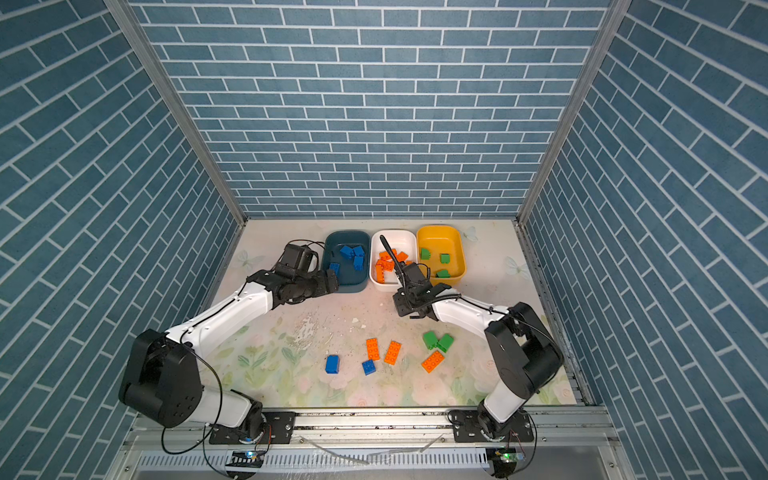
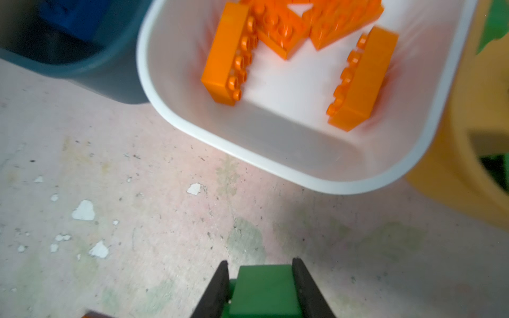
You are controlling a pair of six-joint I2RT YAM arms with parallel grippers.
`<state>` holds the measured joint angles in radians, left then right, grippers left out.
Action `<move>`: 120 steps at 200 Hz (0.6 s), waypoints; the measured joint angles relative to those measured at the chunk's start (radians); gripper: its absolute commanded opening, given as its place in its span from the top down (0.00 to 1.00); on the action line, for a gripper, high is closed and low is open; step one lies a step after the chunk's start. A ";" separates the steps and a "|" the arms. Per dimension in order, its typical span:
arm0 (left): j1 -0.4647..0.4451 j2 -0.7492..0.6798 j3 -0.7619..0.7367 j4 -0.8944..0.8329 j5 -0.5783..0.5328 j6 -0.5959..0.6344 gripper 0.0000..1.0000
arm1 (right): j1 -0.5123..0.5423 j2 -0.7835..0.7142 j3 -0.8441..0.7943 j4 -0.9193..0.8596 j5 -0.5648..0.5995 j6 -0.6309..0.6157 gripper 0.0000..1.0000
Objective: Sort the legos into containers by color
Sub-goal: 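Drop the green brick into the yellow tub while the left gripper moves to the pile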
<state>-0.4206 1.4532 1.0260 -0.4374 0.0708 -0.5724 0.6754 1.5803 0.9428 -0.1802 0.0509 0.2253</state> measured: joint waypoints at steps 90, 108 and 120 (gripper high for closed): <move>-0.138 -0.015 -0.063 -0.098 -0.075 -0.029 0.01 | -0.291 -0.093 -0.035 0.127 -0.104 -0.005 0.67; -0.153 -0.045 -0.092 -0.116 -0.077 -0.047 0.01 | -0.327 -0.034 0.025 0.129 -0.109 0.005 0.66; -0.161 -0.067 -0.111 -0.129 -0.076 -0.057 0.01 | -0.343 0.013 0.077 0.129 -0.106 0.006 0.65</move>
<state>-0.5816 1.3861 0.9146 -0.5667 -0.0055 -0.6296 0.3328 1.5936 1.0199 -0.0509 -0.0547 0.2310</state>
